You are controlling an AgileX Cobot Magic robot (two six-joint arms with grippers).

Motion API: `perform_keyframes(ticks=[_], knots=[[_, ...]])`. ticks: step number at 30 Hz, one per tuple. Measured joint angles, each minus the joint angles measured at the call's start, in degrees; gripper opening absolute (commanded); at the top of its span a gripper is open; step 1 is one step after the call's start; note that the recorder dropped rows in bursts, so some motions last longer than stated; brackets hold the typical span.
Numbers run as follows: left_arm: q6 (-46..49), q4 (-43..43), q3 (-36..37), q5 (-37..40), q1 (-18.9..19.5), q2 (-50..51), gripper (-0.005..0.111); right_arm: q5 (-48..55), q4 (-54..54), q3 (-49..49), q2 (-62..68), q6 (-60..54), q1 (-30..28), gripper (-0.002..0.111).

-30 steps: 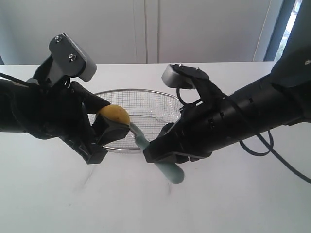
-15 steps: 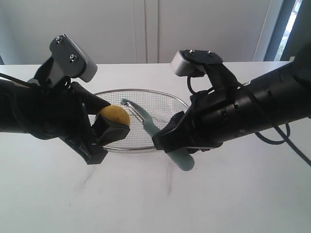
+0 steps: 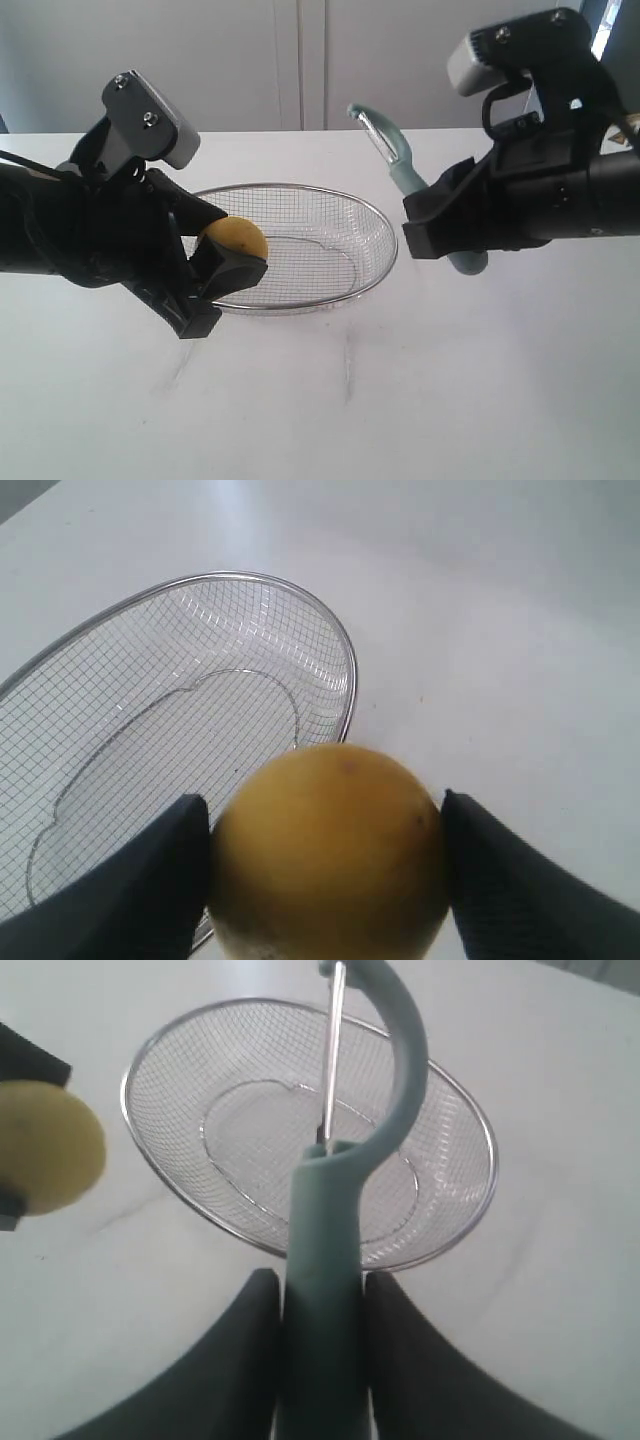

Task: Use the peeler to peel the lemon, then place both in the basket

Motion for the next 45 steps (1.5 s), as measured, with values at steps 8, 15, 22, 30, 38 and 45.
perform_keyframes(ticks=[8,15,22,30,38,45], knots=[[0.0,0.0,0.0,0.0,0.0,0.0,0.000,-1.2,-1.9,1.2,9.1,2.9,-0.1,0.000],[0.0,0.0,0.0,0.0,0.0,0.0,0.000,0.0,1.0,0.7,17.0,2.8,-0.1,0.000],[0.0,0.0,0.0,0.0,0.0,0.0,0.000,3.1,12.7,-0.2,19.8,-6.9,-0.1,0.000],[0.0,0.0,0.0,0.0,0.0,0.0,0.000,9.5,29.5,-0.2,22.5,-22.7,-0.1,0.000],[0.0,0.0,0.0,0.1,0.0,0.0,0.000,12.2,36.2,-0.2,23.5,-27.8,-0.1,0.000],[0.0,-0.1,0.0,1.6,0.0,0.0,0.000,16.2,41.6,-0.2,23.5,-31.5,-0.1,0.000]])
